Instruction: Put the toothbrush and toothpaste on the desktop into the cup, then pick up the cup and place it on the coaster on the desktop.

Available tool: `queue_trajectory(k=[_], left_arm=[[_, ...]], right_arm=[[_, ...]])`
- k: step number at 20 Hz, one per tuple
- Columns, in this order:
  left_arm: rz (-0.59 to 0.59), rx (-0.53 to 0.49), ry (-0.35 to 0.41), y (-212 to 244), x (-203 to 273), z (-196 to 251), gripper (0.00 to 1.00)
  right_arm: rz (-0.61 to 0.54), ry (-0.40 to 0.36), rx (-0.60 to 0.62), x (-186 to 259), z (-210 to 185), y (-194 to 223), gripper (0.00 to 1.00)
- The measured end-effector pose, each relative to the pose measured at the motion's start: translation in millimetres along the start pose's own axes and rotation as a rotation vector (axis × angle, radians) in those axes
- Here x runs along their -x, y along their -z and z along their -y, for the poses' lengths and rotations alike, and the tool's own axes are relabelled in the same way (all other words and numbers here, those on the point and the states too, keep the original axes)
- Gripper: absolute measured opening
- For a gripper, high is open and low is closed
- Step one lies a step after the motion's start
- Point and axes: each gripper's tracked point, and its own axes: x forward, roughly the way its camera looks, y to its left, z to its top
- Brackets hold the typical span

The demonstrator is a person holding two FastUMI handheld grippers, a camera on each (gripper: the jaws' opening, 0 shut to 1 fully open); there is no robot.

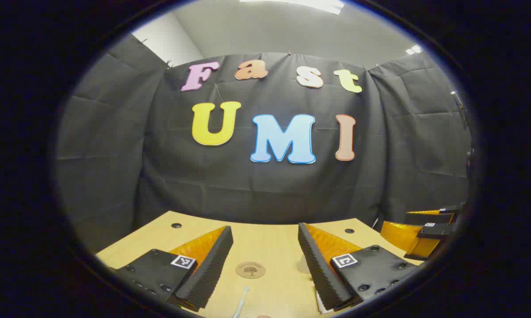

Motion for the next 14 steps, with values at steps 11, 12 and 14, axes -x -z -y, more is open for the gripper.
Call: queue_trajectory(k=[11,12,14], left_arm=[[0.009,-0.031,0.025,-11.9,-20.9,-10.1,0.96],[0.001,-0.028,0.034,-8.4,-21.7,-8.3,0.96],[-0.048,-0.033,0.054,6.9,-27.1,-6.1,0.99]], right_arm=[[0.007,0.071,0.059,10.0,11.1,0.1,0.9],[-0.009,0.071,0.064,10.3,12.9,5.6,0.9],[-0.048,0.073,0.055,5.8,16.2,20.2,0.9]])
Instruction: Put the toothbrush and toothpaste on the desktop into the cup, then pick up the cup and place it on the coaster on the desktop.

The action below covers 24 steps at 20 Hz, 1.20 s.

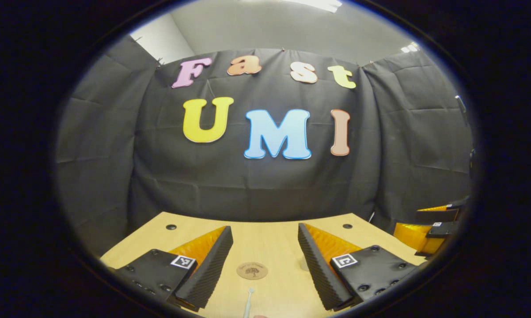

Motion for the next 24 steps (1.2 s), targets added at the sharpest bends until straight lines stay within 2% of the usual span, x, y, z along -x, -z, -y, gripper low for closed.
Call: queue_trajectory(k=[2,6,10,11,13,18,24], left_arm=[[-0.062,0.014,0.013,18.7,-6.4,1.8,0.96],[-0.284,0.072,0.013,88.1,-23.5,-3.8,0.94],[-0.427,0.104,0.004,126.3,-27.5,-8.2,0.96],[-0.464,0.112,0.002,137.7,-29.4,-9.4,0.99],[-0.552,0.141,0.009,162.9,-29.6,-7.4,0.96],[-0.797,0.19,-0.017,226.5,-21.2,-11.7,0.98],[-0.992,0.223,-0.056,278.7,-10.2,-20.3,0.98]], right_arm=[[-0.051,0.009,-0.013,-8.0,0.3,14.1,0.9],[-0.22,-0.011,-0.016,-29.5,-11.5,56.2,0.9],[-0.347,-0.057,-0.042,-41.0,-28.3,82.5,0.9],[-0.378,-0.067,-0.044,-43.0,-32.1,87.8,0.9],[-0.427,-0.085,-0.043,-45.4,-38.0,98.4,0.9],[-0.569,-0.151,-0.052,-52.7,-63.2,132.7,0.9],[-0.718,-0.173,-0.067,-62.5,-72.2,167.9,0.91]])
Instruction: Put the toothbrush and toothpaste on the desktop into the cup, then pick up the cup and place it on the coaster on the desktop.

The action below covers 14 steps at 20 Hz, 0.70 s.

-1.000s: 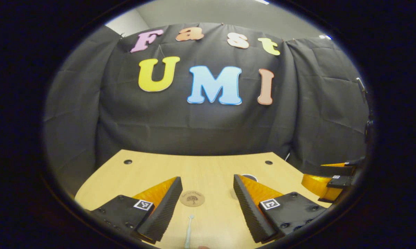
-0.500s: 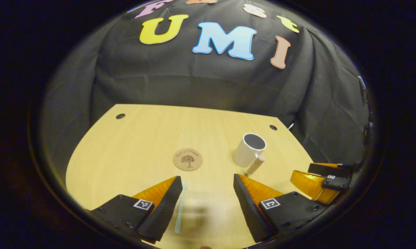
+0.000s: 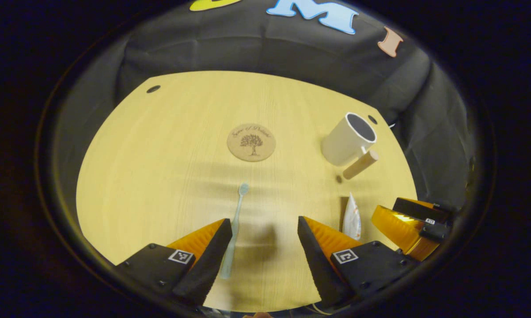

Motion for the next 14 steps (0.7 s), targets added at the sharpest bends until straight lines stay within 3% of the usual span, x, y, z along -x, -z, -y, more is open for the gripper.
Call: queue_trajectory(k=[8,14], left_arm=[[-0.181,-0.019,-0.063,26.5,-28.4,-25.1,0.98],[-0.254,-0.03,-0.095,40.5,-38.3,-36.7,0.98]], right_arm=[[-0.124,-0.011,-0.023,-29.5,-2.7,21.2,0.92],[-0.193,-0.013,-0.055,-44.2,1.4,32.9,0.93]])
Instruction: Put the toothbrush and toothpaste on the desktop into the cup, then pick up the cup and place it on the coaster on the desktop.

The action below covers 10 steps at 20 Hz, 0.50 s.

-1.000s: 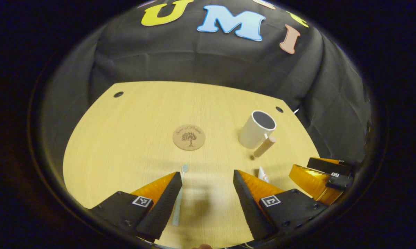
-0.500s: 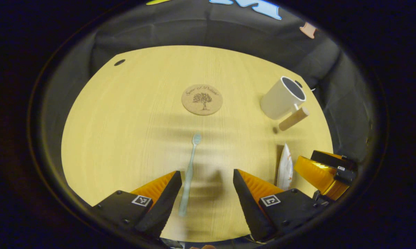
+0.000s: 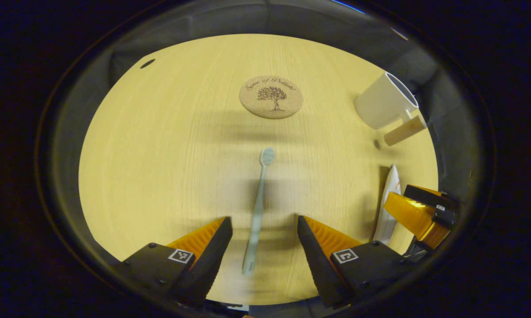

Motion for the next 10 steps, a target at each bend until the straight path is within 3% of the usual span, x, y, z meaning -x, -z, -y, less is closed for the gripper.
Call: queue_trajectory(k=[4,7,10], left_arm=[[-0.008,-0.061,-0.057,0.2,-1.8,-11.6,0.94],[0.003,-0.076,-0.066,-0.4,-2.9,-6.3,0.7],[0.012,-0.084,-0.06,0.5,-4.0,0.7,0.49]], right_arm=[[-0.027,0.009,0.015,-9.0,3.2,5.0,0.93],[-0.048,0.017,0.031,-15.2,2.5,10.6,0.9],[-0.084,0.03,0.038,-18.8,3.0,20.2,0.77]])
